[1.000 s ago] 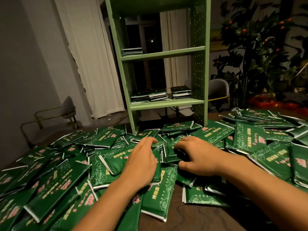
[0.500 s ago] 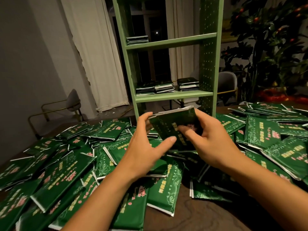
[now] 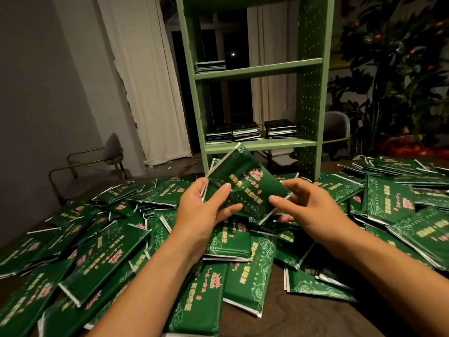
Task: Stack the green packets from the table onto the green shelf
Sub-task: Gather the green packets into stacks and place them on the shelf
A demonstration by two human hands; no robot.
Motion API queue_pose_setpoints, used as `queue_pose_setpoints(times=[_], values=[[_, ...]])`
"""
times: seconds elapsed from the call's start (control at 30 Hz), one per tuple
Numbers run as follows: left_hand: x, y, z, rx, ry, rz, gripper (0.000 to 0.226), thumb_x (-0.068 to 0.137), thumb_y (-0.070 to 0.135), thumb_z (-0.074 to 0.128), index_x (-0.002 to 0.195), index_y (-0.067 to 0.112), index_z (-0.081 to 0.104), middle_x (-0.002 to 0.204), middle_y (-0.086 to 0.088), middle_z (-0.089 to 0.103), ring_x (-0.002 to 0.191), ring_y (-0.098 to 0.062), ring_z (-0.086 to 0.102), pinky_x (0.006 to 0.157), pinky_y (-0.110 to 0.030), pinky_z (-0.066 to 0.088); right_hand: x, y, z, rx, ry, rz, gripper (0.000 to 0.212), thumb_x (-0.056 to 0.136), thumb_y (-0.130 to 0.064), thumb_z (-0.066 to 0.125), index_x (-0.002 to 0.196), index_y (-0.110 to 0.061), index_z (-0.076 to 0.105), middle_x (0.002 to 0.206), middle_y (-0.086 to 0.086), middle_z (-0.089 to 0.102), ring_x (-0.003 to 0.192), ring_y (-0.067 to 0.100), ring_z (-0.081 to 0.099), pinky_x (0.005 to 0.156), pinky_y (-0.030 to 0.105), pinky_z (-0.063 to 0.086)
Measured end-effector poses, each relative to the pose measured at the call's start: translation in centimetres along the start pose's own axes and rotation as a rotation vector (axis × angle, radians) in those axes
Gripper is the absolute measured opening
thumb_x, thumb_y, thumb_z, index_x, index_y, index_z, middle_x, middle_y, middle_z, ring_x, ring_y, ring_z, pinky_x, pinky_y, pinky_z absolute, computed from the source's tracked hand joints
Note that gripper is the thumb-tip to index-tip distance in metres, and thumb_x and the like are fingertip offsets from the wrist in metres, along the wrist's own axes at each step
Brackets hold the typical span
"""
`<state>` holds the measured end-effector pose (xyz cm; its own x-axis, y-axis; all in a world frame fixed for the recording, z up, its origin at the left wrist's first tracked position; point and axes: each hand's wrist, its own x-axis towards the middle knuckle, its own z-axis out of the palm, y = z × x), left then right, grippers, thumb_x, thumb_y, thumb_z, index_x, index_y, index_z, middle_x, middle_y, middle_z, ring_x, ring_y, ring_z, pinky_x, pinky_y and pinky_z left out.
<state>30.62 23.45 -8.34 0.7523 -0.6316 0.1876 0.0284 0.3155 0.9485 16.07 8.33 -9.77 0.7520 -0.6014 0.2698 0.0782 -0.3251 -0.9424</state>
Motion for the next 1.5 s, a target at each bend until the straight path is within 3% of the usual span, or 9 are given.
queue_pose_setpoints(times=[0.13,0.47,0.63,0.8,1.0,1.17,1.27,1.4,1.5], values=[[-0.3,0.0,-0.1,0.08,-0.144,0.002,0.041,0.084,0.015,0.073,0.123,0.013,0.061,0.118,-0.007,0.074,0.099,-0.024,0.074,0.067,-0.027,0.062,0.1,-0.5,-0.3,0.034,0.193,-0.073,0.003,0.09,-0.019,0.071,0.092,-0.017,0.07,0.08,0.004,0.071,0.068,0.011,0.065,0.062,0.022,0.052],[-0.6,-0.3,0.1,0.098,-0.159,-0.003,0.033,0.089,0.005,0.069,0.12,0.014,0.063,0.109,-0.003,0.077,0.096,-0.023,0.075,0.065,-0.027,0.062,-0.2,-0.6,-0.3,0.028,0.157,-0.064,0.016,0.088,-0.027,0.073,0.098,-0.016,0.067,0.089,0.003,0.075,0.085,0.02,0.072,0.073,0.035,0.057],[-0.1,-0.1,-0.4,0.032,-0.054,-0.005,0.021,0.099,0.005,0.058,0.119,0.012,0.061,0.111,-0.007,0.076,0.096,-0.023,0.075,0.067,-0.025,0.061,0.1,-0.9,-1.5,0.076,0.426,-0.03,0.008,0.096,-0.019,0.064,0.102,-0.014,0.062,0.093,0.012,0.071,0.072,0.02,0.07,0.06,0.043,0.06],[-0.1,0.2,-0.3,0.064,-0.006,-0.008,0.019,0.105,0.006,0.048,0.117,0.013,0.06,0.112,-0.003,0.074,0.091,-0.019,0.075,0.061,-0.024,0.06,-0.4,-0.7,-2.0,0.119,0.249,-0.026,0.013,0.088,-0.011,0.071,0.102,-0.011,0.069,0.093,0.011,0.075,0.086,0.026,0.074,0.069,0.034,0.06],[-0.5,0.2,0.0,0.16,-0.059,0.027,0.02,0.105,0.019,0.049,0.118,0.014,0.064,0.115,-0.004,0.074,0.098,-0.017,0.069,0.071,-0.031,0.055,-0.5,-0.8,-0.5,-0.034,0.2,-0.144,0.016,0.082,-0.015,0.079,0.092,-0.022,0.069,0.08,0.001,0.074,0.072,0.01,0.072,0.06,0.014,0.051],[-1.2,0.2,0.5,0.271,-0.162,0.042,0.03,0.089,0.018,0.072,0.118,0.016,0.066,0.107,-0.005,0.077,0.1,-0.024,0.074,0.092,-0.045,0.057,-0.2,-0.6,0.7,-0.135,0.25,-0.16,0.029,0.077,-0.031,0.083,0.099,-0.027,0.065,0.082,0.007,0.069,0.077,0.02,0.066,0.071,0.037,0.056],[-0.6,0.5,0.2,0.247,-0.019,0.071,0.026,0.092,0.008,0.069,0.116,0.018,0.065,0.104,-0.003,0.078,0.096,-0.022,0.075,0.087,-0.043,0.06,-0.5,-0.7,1.0,-0.097,0.246,-0.155,0.041,0.078,-0.037,0.079,0.111,-0.024,0.058,0.096,-0.003,0.064,0.082,0.005,0.062,0.078,0.03,0.055],[0.2,0.7,-0.8,0.094,0.149,0.059,0.019,0.091,0.006,0.069,0.106,0.015,0.06,0.093,-0.006,0.078,0.086,-0.023,0.076,0.076,-0.039,0.06,-1.9,-1.3,1.6,-0.412,-0.056,-0.163,0.057,0.065,-0.068,0.069,0.111,-0.036,0.058,0.119,-0.021,0.055,0.11,-0.007,0.054,0.098,0.03,0.052],[0.5,0.3,-0.9,0.13,0.202,0.063,0.019,0.092,0.007,0.069,0.107,0.012,0.059,0.094,-0.009,0.077,0.087,-0.026,0.075,0.076,-0.041,0.06,-3.2,-2.2,3.2,-0.678,-0.373,-0.203,0.087,0.066,-0.078,0.067,0.14,-0.039,0.043,0.149,-0.023,0.028,0.132,-0.007,0.034,0.117,0.031,0.033]])
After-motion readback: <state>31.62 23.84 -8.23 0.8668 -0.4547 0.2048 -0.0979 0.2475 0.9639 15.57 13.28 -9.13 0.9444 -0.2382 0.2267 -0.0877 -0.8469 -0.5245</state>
